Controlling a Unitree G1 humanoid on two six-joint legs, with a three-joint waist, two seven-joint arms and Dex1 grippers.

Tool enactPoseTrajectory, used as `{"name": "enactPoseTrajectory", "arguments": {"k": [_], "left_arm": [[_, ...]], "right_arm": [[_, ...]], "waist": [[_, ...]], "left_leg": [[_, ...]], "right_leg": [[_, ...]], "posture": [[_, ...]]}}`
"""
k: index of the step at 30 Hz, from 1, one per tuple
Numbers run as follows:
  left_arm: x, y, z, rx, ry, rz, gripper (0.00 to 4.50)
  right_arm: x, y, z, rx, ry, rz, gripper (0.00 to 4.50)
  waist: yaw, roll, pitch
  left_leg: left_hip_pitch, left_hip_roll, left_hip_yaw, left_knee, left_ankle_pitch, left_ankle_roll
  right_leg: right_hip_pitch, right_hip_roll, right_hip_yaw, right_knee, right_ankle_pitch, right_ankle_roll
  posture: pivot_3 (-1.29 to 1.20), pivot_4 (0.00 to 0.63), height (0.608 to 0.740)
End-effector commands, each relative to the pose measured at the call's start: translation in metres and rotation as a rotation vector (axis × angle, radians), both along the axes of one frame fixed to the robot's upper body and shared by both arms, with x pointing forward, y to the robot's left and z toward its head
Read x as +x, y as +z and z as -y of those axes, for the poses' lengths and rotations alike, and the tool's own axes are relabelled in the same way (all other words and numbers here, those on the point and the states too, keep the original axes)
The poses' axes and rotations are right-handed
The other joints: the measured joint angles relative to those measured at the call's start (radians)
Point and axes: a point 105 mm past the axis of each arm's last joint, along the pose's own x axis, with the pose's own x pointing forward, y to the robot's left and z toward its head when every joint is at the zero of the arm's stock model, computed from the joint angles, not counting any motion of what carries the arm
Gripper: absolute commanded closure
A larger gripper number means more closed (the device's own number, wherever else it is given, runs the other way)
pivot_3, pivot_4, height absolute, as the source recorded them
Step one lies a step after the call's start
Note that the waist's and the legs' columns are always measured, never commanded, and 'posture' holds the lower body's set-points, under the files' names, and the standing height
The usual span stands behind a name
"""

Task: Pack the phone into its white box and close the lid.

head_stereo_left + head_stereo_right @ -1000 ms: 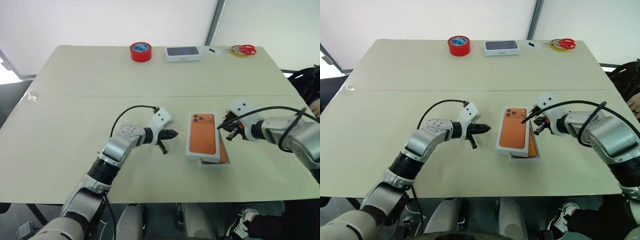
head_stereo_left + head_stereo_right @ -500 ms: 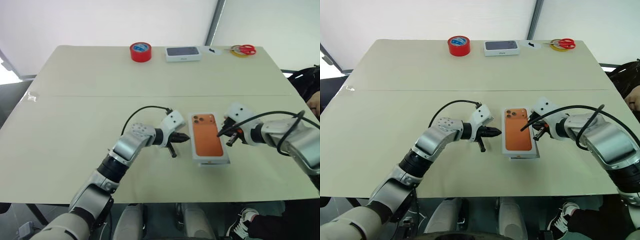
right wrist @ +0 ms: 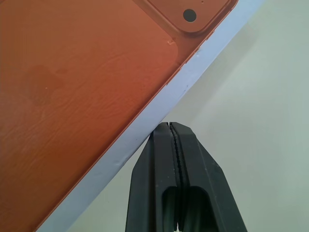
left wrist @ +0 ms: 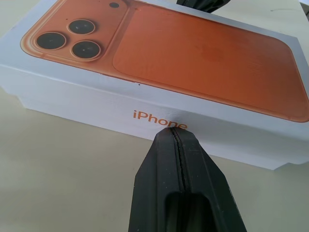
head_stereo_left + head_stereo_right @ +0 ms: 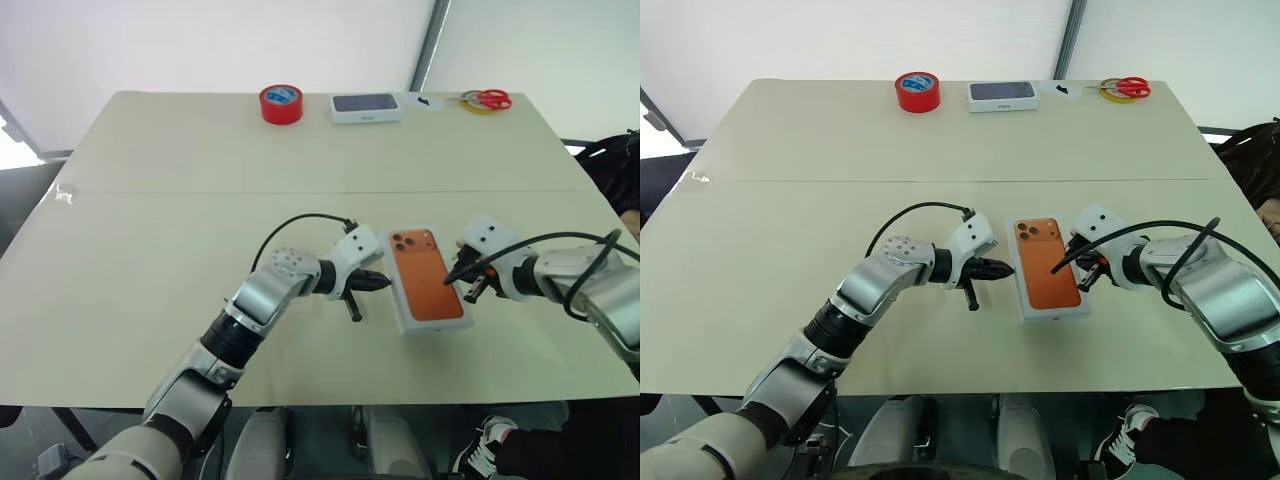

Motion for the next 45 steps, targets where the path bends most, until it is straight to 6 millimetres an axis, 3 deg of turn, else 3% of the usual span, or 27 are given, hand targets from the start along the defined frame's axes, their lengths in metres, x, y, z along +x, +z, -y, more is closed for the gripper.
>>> {"name": "enactPoseTrajectory", "arguments": {"k": [1,6,11,16,19,23,27,31,34,38,41,42,45], "left_arm": [[-0.005,0.015,0.012,-0.028,-0.051,0.052,4.5],[0.001,0.011,0.005,-0.016,-0.015,0.045,4.5],[0.01,0.01,-0.013,-0.023,0.05,0.031,4.5],[0.02,0.024,-0.025,-0.08,0.099,0.033,4.5],[0.024,0.04,-0.016,-0.131,0.101,0.045,4.5],[0.024,0.04,0.007,-0.123,0.073,0.042,4.5],[0.022,0.023,0.023,-0.053,0.049,0.018,4.5],[0.023,0.009,0.023,0.018,0.047,-0.005,4.5],[0.026,0.007,0.015,0.037,0.061,0.008,4.5],[0.038,0.028,-0.004,-0.031,0.118,0.059,4.5],[0.049,0.053,-0.034,-0.119,0.187,0.12,4.5],[0.052,0.061,-0.049,-0.145,0.226,0.146,4.5],[0.057,0.074,-0.131,-0.17,0.446,0.224,4.5]], "right_arm": [[0.0,0.01,-0.007,0.01,0.035,0.042,4.48],[-0.001,0.007,-0.002,-0.017,0.033,0.04,4.48],[0.002,0.02,0.014,-0.04,0.0,0.082,4.48],[-0.005,0.039,0.013,-0.011,0.063,0.119,4.48],[-0.019,0.045,0.003,0.049,0.149,0.109,4.48],[-0.037,0.03,-0.012,0.087,0.229,0.044,4.48],[-0.049,0.006,-0.018,0.078,0.241,-0.023,4.48],[-0.05,-0.007,-0.017,0.073,0.206,-0.04,4.48],[-0.048,-0.006,-0.019,0.078,0.204,-0.027,4.48],[-0.033,0.014,-0.019,0.119,0.186,0.098,4.48],[-0.011,0.035,-0.013,0.164,0.123,0.269,4.48],[-0.002,0.042,-0.007,0.17,0.091,0.342,4.48],[0.029,0.057,0.016,0.256,-0.042,0.476,4.48]], "waist": [[0.0,0.0,0.0],[0.0,0.0,0.0],[-0.001,0.0,0.0],[-0.001,0.0,0.0],[0.005,0.0,0.0],[0.008,0.0,0.0],[0.002,0.0,0.0],[-0.002,0.0,0.0],[-0.001,0.0,0.0],[-0.003,0.0,0.0],[-0.003,0.0,0.0],[-0.003,0.0,0.0],[-0.013,0.0,0.0]], "left_leg": [[0.0,0.0,0.0,0.0,0.0,0.0],[0.0,0.0,0.0,0.0,0.0,0.0],[0.0,0.0,0.0,0.0,0.0,0.0],[0.0,0.0,0.0,0.0,0.0,0.0],[0.0,0.0,0.0,0.0,0.0,0.0],[0.001,0.0,-0.001,0.002,0.0,0.0],[0.002,-0.001,-0.001,0.002,0.0,0.0],[0.003,0.0,-0.001,0.001,0.0,0.0],[0.003,0.0,-0.001,0.001,0.0,0.0],[0.003,0.0,-0.001,0.001,0.0,0.0],[0.003,0.001,-0.001,0.001,0.0,0.0],[0.002,0.001,-0.001,0.001,0.0,0.0],[0.003,0.001,0.0,0.001,0.0,0.0]], "right_leg": [[0.0,0.0,0.0,0.0,0.0,0.0],[0.0,0.0,0.0,0.0,0.0,0.0],[0.0,0.0,0.0,0.0,0.0,0.0],[0.0,0.0,0.0,0.0,0.0,0.001],[0.001,0.0,0.0,0.0,0.001,0.002],[0.003,0.0,-0.001,0.0,0.001,0.002],[0.004,0.0,-0.001,-0.001,0.001,0.002],[0.004,0.0,-0.001,0.0,0.0,0.0],[0.004,0.001,-0.001,0.0,0.0,0.0],[0.004,0.001,-0.001,0.0,0.0,0.0],[0.003,0.001,-0.001,0.001,0.0,0.001],[0.003,0.001,-0.001,0.001,0.001,0.002],[0.002,0.001,0.0,0.001,0.001,0.002]], "posture": [[0.0,0.15,0.732],[0.0,0.15,0.732],[0.0,0.15,0.732],[0.0,0.15,0.732],[0.0,0.15,0.732],[0.0,0.15,0.732],[0.0,0.15,0.732],[0.0,0.15,0.732],[0.0,0.15,0.732],[0.0,0.15,0.732],[0.0,0.15,0.732],[0.0,0.15,0.732],[0.0,0.15,0.732]]}}
